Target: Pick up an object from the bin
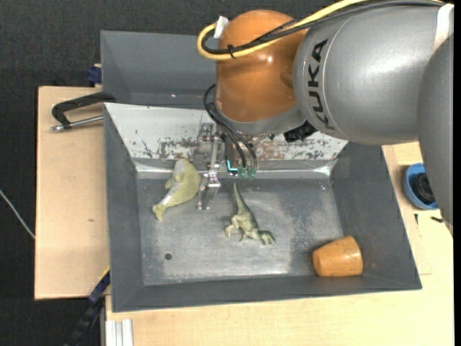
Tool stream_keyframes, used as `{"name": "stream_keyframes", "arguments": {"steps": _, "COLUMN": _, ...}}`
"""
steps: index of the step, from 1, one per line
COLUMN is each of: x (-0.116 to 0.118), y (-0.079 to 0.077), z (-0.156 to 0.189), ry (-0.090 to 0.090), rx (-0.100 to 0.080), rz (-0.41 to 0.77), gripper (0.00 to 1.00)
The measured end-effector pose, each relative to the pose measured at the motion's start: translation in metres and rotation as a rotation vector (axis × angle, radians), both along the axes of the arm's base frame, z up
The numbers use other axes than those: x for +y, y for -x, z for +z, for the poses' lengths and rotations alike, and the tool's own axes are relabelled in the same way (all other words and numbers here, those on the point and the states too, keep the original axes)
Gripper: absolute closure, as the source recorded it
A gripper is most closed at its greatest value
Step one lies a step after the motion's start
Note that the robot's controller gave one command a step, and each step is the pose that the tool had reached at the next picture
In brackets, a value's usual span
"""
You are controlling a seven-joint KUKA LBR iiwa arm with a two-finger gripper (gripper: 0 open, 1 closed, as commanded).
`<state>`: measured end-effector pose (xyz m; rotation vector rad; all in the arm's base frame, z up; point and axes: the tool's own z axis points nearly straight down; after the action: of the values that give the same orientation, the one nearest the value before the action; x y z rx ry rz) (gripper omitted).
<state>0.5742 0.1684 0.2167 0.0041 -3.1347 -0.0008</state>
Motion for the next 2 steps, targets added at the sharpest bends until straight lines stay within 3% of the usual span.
{"name": "stream_keyframes", "arguments": {"steps": 1, "x": 0.019, "y": -0.014, "z": -0.141, "ry": -0.007, "rx": -0.02, "rz": -0.28, "gripper": 0.0}}
{"name": "stream_keyframes", "arguments": {"steps": 2, "x": 0.048, "y": -0.024, "z": -0.133, "ry": -0.001, "rx": -0.012, "rz": -0.277, "gripper": 0.0}}
